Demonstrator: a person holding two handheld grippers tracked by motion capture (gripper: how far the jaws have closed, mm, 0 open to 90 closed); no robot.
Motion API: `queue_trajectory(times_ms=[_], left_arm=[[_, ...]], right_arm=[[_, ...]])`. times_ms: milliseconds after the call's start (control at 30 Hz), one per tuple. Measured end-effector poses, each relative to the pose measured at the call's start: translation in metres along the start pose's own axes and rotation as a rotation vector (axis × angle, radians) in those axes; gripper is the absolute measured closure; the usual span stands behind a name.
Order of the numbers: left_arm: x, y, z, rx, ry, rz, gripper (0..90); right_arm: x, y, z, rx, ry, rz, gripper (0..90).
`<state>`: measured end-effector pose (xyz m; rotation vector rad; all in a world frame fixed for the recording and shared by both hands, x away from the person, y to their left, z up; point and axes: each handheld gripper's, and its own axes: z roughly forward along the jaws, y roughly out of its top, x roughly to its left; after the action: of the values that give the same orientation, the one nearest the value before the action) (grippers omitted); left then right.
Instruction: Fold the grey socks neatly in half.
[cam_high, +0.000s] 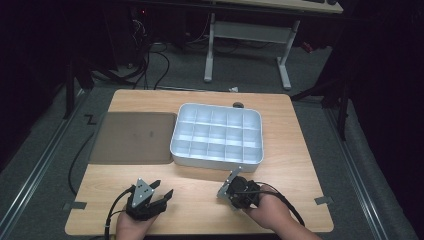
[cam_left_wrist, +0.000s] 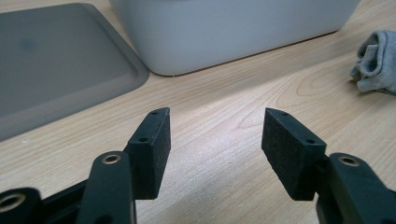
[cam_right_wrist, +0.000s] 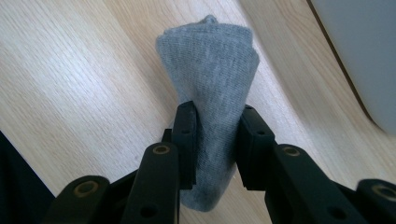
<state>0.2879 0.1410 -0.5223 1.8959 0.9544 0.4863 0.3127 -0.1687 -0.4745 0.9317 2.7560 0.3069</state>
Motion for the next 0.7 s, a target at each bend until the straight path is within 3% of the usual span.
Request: queue_trajectory(times_ms=[267, 533, 700], left_arm=[[0.0, 0.0, -0.002, -0.02, -0.007, -0.01, 43.7], [0.002, 0.001, -0.004, -0.045, -0.036, -0.035, 44.2], [0.001, 0.0, -0.004, -0.048, -0.035, -0.011, 39.6]], right_arm=[[-0.001, 0.001, 0.0, 0.013, 0.008, 0.004, 72.5], [-0.007, -0.002, -0.004, -0.019, 0.034, 0.022, 72.6], [-0.019, -0.004, -0.014, -0.026, 0.045, 0.057, 72.8]])
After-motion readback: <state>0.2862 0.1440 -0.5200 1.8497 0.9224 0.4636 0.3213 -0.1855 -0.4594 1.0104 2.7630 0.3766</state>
